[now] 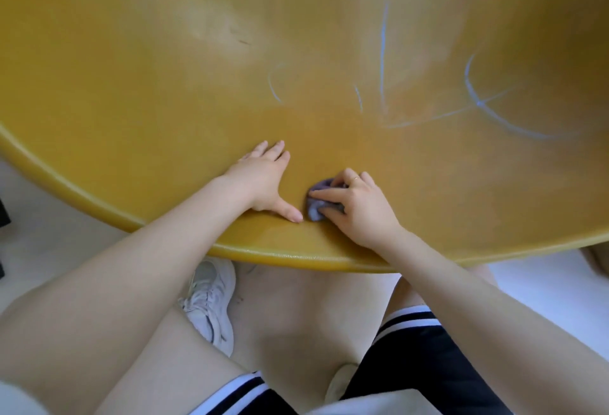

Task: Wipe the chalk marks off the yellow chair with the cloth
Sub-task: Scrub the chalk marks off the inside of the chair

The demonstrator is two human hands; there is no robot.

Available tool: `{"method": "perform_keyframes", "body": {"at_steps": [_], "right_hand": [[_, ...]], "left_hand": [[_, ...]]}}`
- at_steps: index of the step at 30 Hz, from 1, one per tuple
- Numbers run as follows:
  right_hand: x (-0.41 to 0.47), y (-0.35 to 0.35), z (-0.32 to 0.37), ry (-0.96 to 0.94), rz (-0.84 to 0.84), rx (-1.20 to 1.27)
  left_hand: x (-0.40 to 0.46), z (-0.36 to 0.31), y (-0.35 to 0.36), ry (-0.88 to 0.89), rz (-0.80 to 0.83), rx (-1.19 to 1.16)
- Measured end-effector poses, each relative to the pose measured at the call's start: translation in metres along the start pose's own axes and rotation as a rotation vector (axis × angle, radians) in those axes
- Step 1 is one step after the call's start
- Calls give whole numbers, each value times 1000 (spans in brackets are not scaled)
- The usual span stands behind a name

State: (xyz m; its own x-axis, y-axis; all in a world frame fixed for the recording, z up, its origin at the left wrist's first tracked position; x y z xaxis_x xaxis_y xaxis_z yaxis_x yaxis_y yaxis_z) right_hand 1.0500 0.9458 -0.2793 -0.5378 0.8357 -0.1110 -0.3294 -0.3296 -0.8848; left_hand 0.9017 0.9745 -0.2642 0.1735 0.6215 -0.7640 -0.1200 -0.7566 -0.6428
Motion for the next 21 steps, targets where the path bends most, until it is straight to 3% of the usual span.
{"method": "perform_keyframes", "body": {"at_steps": [5,8,10,17,21], "right_hand": [[59,-24,-56,281,-37,-79],[72,-37,-85,542,-148,9],[72,-34,-78,595,-169,37],[2,0,9,82,31,64],[-24,1,7,-29,179,226]], "left_hand": [[2,2,3,16,-22,-4],[3,4,5,29,-21,-30],[3,5,6,37,-20,-47],[5,3,2,49,-4,0],[7,-1,0,47,42,14]]}}
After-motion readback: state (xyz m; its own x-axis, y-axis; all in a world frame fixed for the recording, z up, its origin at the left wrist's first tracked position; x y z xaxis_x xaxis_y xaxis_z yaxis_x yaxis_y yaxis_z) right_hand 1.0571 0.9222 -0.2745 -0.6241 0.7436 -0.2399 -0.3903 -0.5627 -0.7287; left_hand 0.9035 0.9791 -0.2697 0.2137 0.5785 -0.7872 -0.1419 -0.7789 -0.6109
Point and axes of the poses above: each hand's wrist, its own x-axis towards the middle knuckle, its own y-axis out of the palm, z = x × y, the point moved 5 cm from there along x, towards the middle knuckle, and after that the axes turned 12 degrees about z, right-handed, at the moved point
